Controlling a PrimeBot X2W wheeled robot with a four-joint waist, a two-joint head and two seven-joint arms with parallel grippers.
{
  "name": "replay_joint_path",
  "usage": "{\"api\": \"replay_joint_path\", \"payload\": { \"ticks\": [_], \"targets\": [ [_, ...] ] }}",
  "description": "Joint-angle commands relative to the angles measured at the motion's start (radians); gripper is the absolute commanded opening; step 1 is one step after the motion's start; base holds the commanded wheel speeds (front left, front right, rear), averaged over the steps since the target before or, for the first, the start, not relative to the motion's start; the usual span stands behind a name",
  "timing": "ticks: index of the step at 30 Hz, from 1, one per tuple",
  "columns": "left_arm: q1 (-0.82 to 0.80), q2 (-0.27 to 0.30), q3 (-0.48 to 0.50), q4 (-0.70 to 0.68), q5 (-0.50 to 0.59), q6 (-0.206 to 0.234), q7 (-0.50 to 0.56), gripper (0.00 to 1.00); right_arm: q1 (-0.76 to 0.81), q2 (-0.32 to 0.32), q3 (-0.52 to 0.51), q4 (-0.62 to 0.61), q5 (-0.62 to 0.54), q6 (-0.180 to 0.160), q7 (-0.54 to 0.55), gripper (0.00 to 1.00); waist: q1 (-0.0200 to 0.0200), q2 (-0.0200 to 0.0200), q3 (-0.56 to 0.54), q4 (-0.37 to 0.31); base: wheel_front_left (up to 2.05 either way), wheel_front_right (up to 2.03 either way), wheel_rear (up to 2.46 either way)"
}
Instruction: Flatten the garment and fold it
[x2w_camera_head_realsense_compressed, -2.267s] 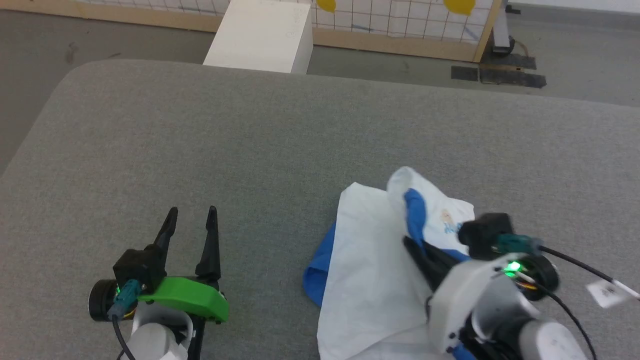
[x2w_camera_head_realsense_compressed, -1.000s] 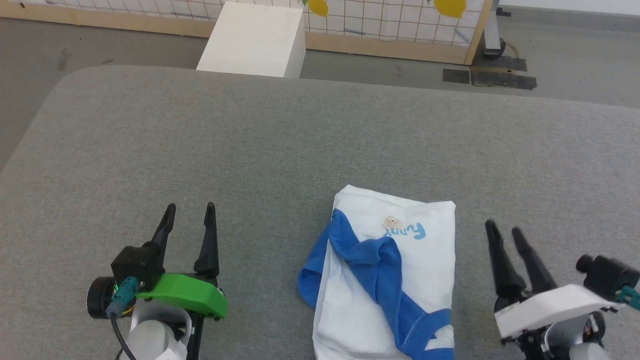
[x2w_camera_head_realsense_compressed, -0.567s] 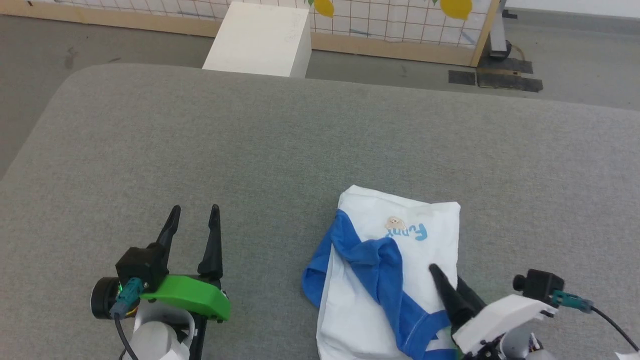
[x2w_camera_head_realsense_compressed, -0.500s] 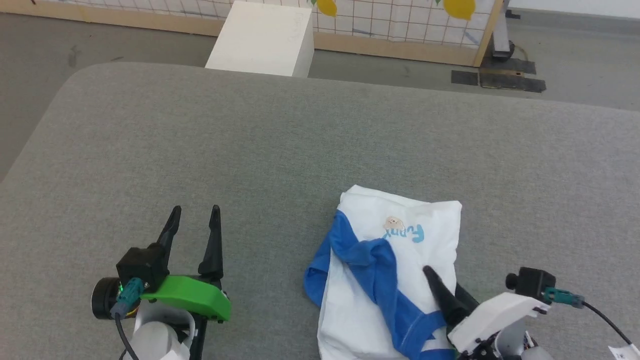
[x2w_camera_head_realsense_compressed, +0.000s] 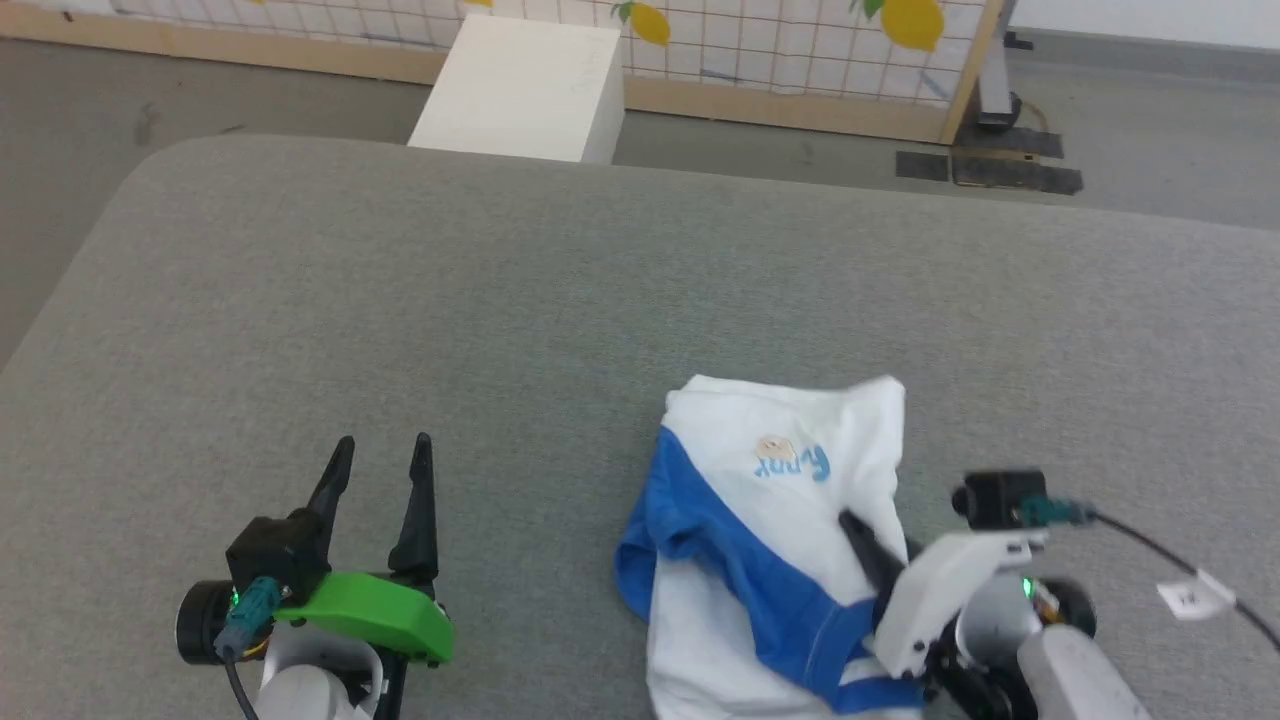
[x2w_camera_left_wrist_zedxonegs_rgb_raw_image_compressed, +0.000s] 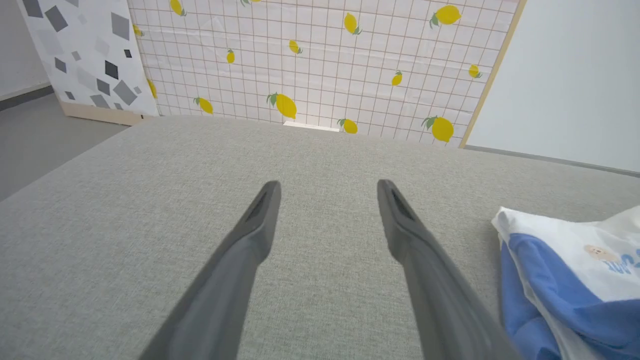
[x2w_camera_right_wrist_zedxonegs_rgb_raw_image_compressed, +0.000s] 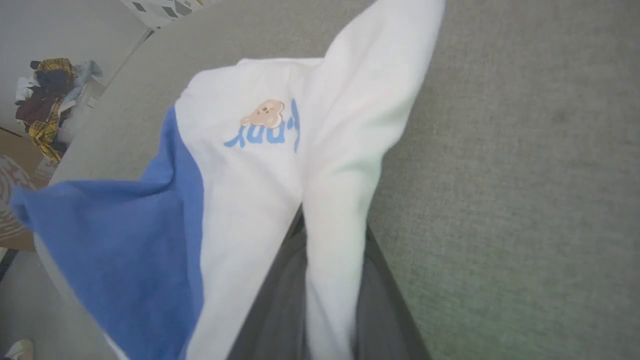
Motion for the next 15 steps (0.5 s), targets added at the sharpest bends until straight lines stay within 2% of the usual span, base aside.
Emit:
{"api": "replay_joint_path", "payload": {
  "ticks": [1, 4, 6, 10, 15],
  "targets": [
    [0.009, 0.000, 0.005, -0.007, 0.001, -0.003, -0.005, 1.00, -0.031, 0.000, -0.010, -0.045, -0.076, -0.001, 0.033, 0.00, 0.0000, 0.0000, -0.004, -0.029, 0.00, 0.00, 0.00],
    [0.010, 0.001, 0.010, -0.015, 0.001, -0.002, -0.005, 1.00, -0.047, -0.003, -0.029, -0.161, -0.281, -0.001, 0.142, 0.00, 0.0000, 0.0000, 0.000, -0.067, 0.00, 0.00, 0.00],
    [0.007, 0.002, 0.014, -0.024, 0.000, -0.002, -0.005, 1.00, -0.056, -0.021, -0.026, -0.228, -0.363, -0.001, 0.203, 0.00, 0.0000, 0.0000, 0.008, -0.096, 0.00, 0.00, 0.00],
    [-0.007, 0.004, 0.016, -0.040, 0.003, -0.002, -0.005, 1.00, -0.084, -0.108, -0.016, -0.298, -0.437, -0.001, 0.296, 0.00, 0.0000, 0.0000, 0.043, -0.170, 0.00, 0.00, 0.00],
    [-0.037, 0.006, 0.016, -0.065, 0.011, 0.000, -0.005, 1.00, -0.140, -0.228, -0.035, -0.289, -0.450, -0.001, 0.347, 0.00, 0.0000, 0.0000, 0.101, -0.262, 0.00, 0.00, 0.00]
  ]
}}
